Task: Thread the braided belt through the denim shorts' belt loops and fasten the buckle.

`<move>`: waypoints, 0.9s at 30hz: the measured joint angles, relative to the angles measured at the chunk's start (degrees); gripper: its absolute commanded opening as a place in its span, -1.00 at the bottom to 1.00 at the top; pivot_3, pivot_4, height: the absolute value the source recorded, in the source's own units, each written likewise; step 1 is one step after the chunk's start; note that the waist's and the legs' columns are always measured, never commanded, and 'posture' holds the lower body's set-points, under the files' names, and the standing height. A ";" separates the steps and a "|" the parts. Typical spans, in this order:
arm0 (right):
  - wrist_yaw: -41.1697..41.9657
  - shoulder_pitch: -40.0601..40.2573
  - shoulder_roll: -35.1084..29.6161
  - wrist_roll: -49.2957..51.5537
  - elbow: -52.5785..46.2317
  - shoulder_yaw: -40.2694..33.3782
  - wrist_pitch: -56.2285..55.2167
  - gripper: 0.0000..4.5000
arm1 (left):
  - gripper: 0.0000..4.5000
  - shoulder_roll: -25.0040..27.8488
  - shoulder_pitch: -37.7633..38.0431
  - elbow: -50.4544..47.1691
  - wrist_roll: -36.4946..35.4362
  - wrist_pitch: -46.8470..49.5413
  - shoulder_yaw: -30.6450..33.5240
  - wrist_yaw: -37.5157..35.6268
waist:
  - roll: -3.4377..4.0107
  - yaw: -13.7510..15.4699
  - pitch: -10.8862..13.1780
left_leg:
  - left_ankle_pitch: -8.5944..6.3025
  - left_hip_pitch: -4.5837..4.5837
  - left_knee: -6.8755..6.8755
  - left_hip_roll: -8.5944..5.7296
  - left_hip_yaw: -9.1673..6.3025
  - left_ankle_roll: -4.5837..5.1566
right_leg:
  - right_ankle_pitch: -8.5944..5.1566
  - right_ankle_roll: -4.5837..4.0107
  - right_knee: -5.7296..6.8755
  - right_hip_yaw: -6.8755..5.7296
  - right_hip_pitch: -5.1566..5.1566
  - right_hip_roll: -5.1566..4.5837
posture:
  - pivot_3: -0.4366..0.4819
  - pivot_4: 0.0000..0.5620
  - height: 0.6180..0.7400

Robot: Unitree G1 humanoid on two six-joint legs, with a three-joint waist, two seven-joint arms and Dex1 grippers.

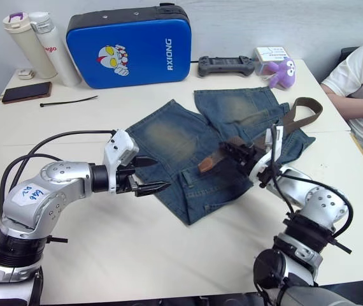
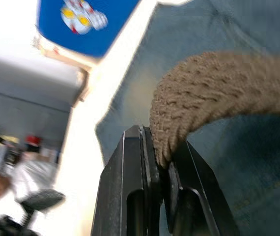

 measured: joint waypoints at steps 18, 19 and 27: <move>-3.46 8.09 7.04 -3.04 -1.62 14.28 -17.16 -0.97 | 1.00 -0.33 -0.02 0.01 0.48 -0.09 -0.45 -0.78 | 0.00 -0.22 0.00 | 0.18 0.08 -0.24 0.00 0.00 -0.23 | 0.00 0.00 -0.03 0.01 -0.04 0.00 | -0.05 -0.47 1.00; -3.72 8.78 7.04 -3.03 -2.29 15.14 -17.18 -0.97 | 1.00 -0.27 -0.02 0.01 0.50 -0.09 -0.45 -0.84 | -0.01 -0.29 0.00 | 0.18 0.10 -0.26 0.00 0.00 -0.23 | 0.00 0.00 -0.03 0.01 -0.04 0.00 | -0.05 -0.47 1.00; -3.63 10.82 5.02 -2.96 -3.63 20.01 -16.26 -0.97 | 1.00 -0.20 -0.02 0.01 0.50 -0.08 -0.45 -1.12 | -0.05 -0.62 -0.03 | 0.17 0.14 -0.29 0.00 -0.01 -0.21 | 0.00 -0.01 -0.01 0.01 -0.03 0.00 | -0.05 -0.47 1.00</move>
